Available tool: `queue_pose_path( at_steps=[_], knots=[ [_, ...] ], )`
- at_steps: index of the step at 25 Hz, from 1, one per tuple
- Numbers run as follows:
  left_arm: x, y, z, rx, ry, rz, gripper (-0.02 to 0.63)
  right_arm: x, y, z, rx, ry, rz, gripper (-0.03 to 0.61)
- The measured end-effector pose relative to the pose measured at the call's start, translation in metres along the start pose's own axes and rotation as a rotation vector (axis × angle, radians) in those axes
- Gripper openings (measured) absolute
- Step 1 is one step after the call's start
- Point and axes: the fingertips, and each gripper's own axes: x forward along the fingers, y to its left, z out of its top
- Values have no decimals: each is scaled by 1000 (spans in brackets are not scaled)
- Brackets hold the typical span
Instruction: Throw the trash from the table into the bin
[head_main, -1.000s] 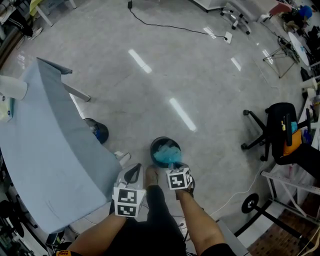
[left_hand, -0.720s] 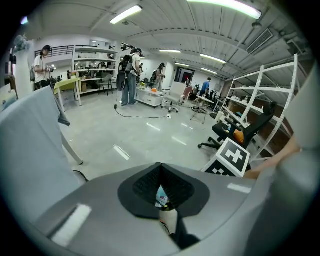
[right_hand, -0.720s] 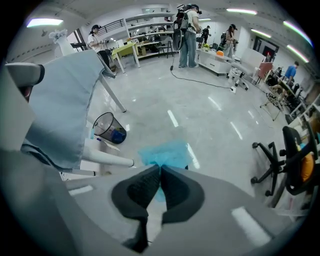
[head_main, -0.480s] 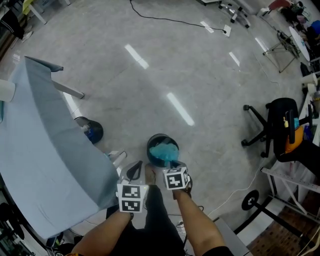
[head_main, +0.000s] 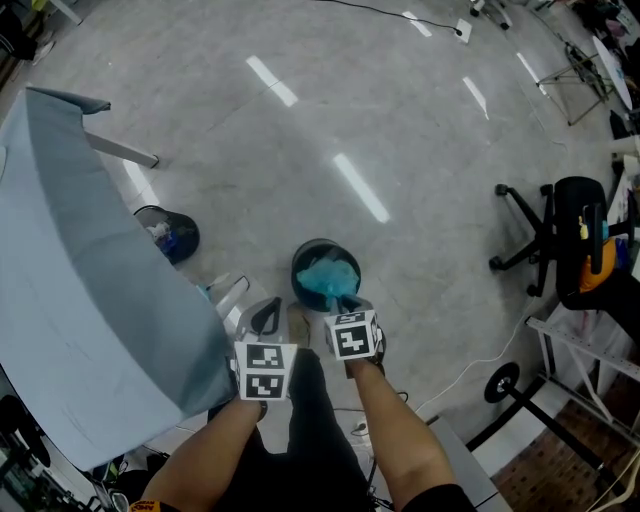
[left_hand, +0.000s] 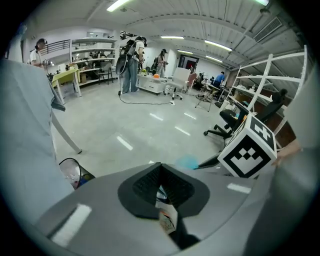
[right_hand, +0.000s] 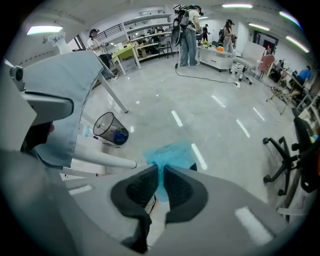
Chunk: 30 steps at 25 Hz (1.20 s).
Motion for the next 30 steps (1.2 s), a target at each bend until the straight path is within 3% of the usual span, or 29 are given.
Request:
queue_pose_path(
  at_steps=[8, 15, 30],
  knots=[
    [-4, -4, -5, 3, 7, 3, 8, 2, 11, -10, 13, 38, 52, 87],
    [-25, 1, 3, 2, -5, 9, 8, -22, 19, -18, 25, 28, 41, 97],
    [-111, -11, 55, -31, -114, -14, 8, -162, 40, 30, 61, -215, 2, 78]
  ],
)
